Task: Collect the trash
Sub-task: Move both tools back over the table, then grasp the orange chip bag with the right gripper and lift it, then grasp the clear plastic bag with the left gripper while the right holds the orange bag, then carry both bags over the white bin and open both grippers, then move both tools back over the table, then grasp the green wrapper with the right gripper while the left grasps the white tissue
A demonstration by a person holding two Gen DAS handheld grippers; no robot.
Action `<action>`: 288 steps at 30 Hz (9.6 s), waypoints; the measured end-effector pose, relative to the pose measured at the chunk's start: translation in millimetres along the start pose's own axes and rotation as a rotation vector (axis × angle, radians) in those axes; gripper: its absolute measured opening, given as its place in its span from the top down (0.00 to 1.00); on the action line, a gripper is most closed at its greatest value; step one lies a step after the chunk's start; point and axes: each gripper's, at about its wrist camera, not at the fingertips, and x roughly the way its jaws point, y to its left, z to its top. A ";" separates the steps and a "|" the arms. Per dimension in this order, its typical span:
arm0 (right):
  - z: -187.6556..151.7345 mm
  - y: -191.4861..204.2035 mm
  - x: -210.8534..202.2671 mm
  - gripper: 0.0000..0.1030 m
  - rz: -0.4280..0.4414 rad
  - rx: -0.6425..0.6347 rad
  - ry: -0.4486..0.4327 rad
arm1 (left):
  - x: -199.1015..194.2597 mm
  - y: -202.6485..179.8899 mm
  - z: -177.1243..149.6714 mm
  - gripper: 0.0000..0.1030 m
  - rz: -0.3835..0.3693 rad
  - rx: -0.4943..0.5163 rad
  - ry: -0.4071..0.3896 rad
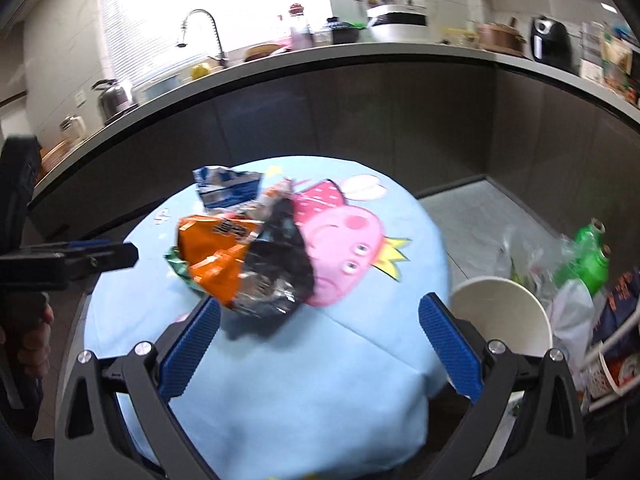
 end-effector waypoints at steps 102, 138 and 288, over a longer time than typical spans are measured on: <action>0.0 -39.8 -53.0 0.80 -0.038 0.057 -0.101 | 51.2 -77.7 19.3 0.94 -0.308 0.131 0.069; -57.7 -221.8 58.0 0.75 -0.112 0.262 0.034 | 132.8 -226.1 53.4 0.93 -0.389 0.327 0.204; -9.4 85.9 57.4 0.66 0.215 -0.099 0.131 | 53.3 87.5 -1.6 0.98 -0.027 -0.215 0.108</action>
